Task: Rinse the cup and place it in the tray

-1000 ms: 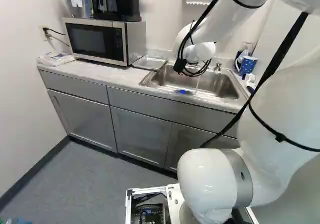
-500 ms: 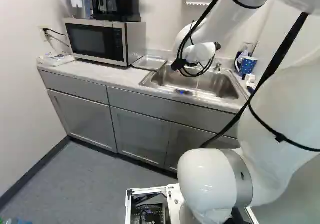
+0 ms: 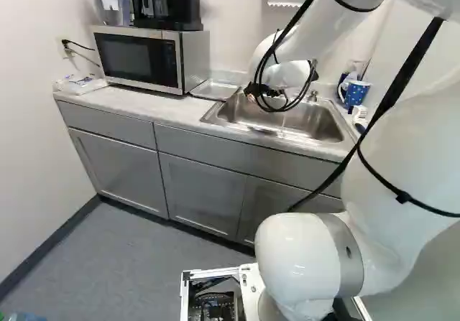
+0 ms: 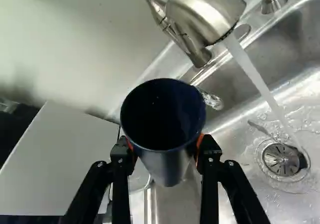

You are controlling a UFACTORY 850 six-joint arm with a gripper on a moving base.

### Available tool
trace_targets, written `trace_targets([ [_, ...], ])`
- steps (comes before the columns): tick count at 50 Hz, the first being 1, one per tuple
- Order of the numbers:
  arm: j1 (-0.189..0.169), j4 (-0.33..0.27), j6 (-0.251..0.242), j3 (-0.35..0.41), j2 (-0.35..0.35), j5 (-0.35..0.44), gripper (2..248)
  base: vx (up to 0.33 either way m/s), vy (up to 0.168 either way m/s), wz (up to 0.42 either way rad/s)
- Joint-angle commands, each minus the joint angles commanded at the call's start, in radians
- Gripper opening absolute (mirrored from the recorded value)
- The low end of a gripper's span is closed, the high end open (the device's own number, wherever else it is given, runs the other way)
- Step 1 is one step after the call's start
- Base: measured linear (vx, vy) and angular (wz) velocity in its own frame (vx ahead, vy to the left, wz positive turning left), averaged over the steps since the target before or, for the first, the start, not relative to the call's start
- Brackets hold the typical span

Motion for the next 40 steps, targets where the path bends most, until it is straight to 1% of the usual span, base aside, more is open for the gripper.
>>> trace_targets([
  [40,0.000,0.000,0.420,0.000,0.000,0.000,126,0.000,0.000,0.000],
])
